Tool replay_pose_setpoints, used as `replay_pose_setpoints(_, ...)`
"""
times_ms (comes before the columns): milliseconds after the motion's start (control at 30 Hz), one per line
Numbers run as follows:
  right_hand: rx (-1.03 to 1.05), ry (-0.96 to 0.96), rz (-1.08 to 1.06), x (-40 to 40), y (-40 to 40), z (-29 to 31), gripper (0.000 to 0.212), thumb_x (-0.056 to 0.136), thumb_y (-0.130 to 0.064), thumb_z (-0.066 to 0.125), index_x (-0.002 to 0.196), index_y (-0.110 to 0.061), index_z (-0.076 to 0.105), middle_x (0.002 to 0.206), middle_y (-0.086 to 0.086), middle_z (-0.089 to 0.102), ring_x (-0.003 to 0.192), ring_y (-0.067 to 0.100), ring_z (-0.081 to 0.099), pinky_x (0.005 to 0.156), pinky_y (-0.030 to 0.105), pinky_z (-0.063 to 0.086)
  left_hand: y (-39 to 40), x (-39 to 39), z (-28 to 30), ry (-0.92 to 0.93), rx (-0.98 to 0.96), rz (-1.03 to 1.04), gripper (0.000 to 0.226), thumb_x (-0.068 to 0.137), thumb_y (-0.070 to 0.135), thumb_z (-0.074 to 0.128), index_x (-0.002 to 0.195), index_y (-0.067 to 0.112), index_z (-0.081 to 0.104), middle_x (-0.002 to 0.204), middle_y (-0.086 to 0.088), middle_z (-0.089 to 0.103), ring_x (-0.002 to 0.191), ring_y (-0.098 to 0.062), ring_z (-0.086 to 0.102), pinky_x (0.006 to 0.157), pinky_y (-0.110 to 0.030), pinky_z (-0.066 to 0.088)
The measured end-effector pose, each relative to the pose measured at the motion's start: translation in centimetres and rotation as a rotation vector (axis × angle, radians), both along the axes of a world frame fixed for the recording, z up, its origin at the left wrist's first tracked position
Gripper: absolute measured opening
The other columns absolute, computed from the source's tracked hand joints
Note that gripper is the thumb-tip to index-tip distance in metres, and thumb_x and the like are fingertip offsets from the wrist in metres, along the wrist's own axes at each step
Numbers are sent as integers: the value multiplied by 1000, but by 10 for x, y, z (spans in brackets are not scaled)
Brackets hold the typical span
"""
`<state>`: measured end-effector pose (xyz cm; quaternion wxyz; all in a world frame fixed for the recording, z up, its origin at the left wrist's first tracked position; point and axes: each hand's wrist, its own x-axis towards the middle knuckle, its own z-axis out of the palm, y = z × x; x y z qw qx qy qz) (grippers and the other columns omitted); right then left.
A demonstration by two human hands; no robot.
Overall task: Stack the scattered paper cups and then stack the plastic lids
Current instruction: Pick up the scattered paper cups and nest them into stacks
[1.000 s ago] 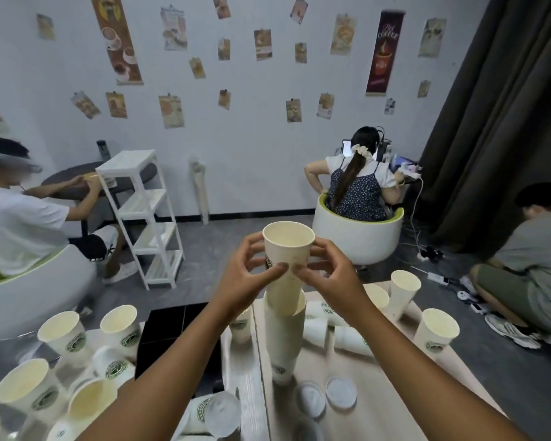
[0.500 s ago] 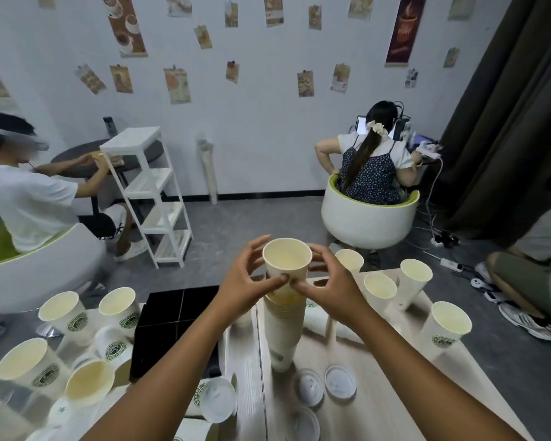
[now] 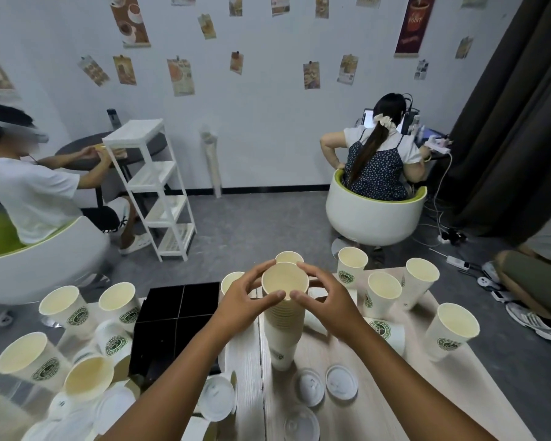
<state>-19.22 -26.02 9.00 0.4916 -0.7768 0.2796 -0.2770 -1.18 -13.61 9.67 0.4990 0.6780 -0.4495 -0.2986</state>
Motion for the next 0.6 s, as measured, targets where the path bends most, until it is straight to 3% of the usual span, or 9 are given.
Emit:
replay_pose_setpoints(67, 9, -8, 4, 0, -2, -3, 56, 85, -48, 79, 136, -47, 56, 138, -17, 60, 115, -2, 62, 93, 29, 56, 0, -1, 0, -10, 17, 2, 60, 89, 29, 81, 141, 43, 54, 128, 35, 64, 126, 5, 59, 102, -22, 50)
replay_pose_setpoints(200, 19, -4, 10, -2, -3, -4, 69, 75, -65, 75, 139, -45, 55, 138, -16, 59, 113, -2, 62, 99, 34, 55, 2, -6, 8, -43, 33, 2, 60, 89, 27, 80, 139, 43, 51, 118, 46, 62, 121, 14, 58, 89, -10, 50)
replay_pose_setpoints(333, -49, -4, 9, -6, 4, 3, 67, 83, -50, 79, 142, -49, 49, 139, -16, 55, 119, -4, 56, 90, 29, 56, 19, -6, 15, -37, -16, 57, 82, 79, 43, 87, 149, 45, 45, 140, 34, 55, 129, 8, 53, 100, -25, 53)
replay_pose_setpoints(433, -203, -27, -21, -14, 15, 15, 72, 83, -45, 80, 144, -50, 44, 139, -23, 47, 127, -5, 47, 92, 20, 48, 46, -7, 19, -50, -60, 98, 84, 76, 43, 90, 148, 49, 46, 146, 26, 55, 135, 4, 52, 103, -30, 54)
replay_pose_setpoints(600, -493, -125, 34, -17, 49, 33, 71, 80, -51, 74, 144, -29, 53, 140, -12, 51, 129, 16, 48, 101, 39, 48, 104, -16, 18, -77, -106, 189, 73, 81, 28, 88, 143, 47, 53, 140, 27, 60, 134, 5, 52, 105, -30, 52)
